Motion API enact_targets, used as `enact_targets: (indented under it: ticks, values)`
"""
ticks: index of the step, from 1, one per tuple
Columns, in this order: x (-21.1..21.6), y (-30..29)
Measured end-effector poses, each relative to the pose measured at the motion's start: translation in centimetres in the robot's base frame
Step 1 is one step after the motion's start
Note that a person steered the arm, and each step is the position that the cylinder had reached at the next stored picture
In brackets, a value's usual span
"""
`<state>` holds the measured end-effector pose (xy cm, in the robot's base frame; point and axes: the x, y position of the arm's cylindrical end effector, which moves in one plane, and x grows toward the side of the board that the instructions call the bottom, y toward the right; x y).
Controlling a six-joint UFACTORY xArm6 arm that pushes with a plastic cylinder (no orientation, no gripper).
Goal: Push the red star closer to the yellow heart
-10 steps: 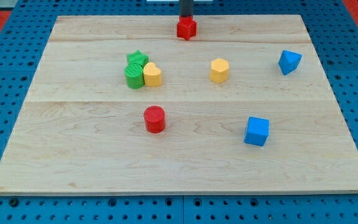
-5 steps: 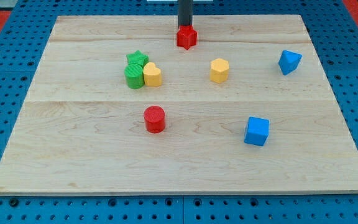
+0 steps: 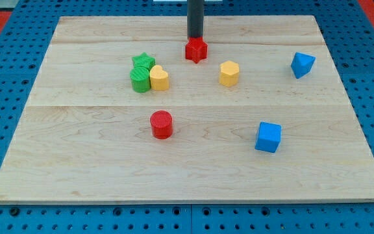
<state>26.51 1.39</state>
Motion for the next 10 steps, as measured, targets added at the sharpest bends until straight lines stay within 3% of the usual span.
enact_targets:
  ticks: [6, 10]
  values:
    - [2.8, 4.1]
    - [4.5, 1.3]
